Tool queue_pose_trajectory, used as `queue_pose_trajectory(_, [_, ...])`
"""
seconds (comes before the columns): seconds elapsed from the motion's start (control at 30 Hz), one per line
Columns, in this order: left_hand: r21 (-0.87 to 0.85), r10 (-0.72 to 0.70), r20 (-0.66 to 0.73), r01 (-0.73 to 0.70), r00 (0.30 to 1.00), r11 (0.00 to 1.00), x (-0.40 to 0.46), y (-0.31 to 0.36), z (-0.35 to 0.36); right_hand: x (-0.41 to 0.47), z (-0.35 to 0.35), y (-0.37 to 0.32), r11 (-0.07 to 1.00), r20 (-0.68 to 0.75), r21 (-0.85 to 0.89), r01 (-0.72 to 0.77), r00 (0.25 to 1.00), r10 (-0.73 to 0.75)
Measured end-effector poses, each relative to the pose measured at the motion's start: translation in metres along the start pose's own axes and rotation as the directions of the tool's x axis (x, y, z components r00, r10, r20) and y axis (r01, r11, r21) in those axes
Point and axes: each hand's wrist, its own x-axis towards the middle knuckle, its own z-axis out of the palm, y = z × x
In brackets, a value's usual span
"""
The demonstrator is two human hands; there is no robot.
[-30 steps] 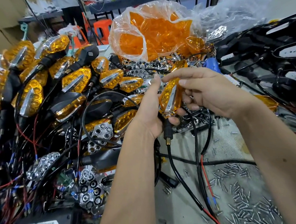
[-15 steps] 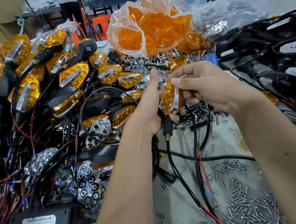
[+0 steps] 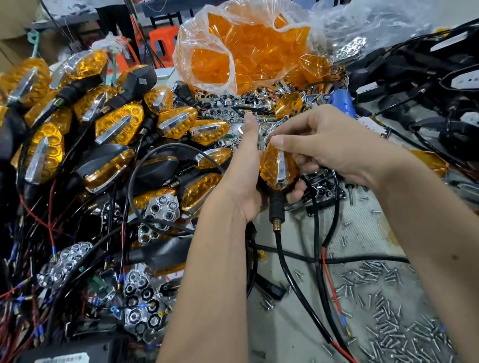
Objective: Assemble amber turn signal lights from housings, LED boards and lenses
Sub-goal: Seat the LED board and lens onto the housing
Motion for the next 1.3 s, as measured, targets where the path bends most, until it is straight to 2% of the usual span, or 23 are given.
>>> queue_pose_trajectory(0.33, [0.059,0.010,-0.078,-0.005,0.997,0.998,0.000,0.000,0.002,-0.002,-0.001,-0.001,0.999,0.008,-0.048,0.025,1.000,-0.024])
queue_pose_trajectory(0.5, [0.041,0.037,-0.036,-0.035,0.999,0.999,0.001,-0.001,-0.001,-0.002,0.004,-0.005,0.998,-0.006,-0.046,0.053,0.999,-0.054])
queue_pose_trajectory(0.8, [0.137,0.106,0.095,-0.119,0.990,0.983,-0.005,-0.004,-0.005,-0.004,-0.003,-0.004,0.993,0.027,-0.113,0.022,0.999,-0.019])
queue_pose_trajectory(1.07, [0.070,0.114,0.123,-0.123,0.986,0.990,-0.007,-0.004,-0.007,-0.004,-0.004,-0.003,0.986,-0.050,-0.165,-0.009,0.999,0.001])
queue_pose_trajectory(1.17, [0.037,0.137,0.093,-0.141,0.986,0.989,-0.006,-0.003,-0.008,-0.006,-0.006,-0.003,0.994,-0.045,-0.110,-0.008,0.999,0.003])
queue_pose_trajectory(1.3, [0.002,0.167,0.083,-0.168,0.982,0.986,-0.006,-0.005,-0.008,-0.008,-0.008,-0.005,1.000,0.035,-0.028,0.006,0.999,-0.005])
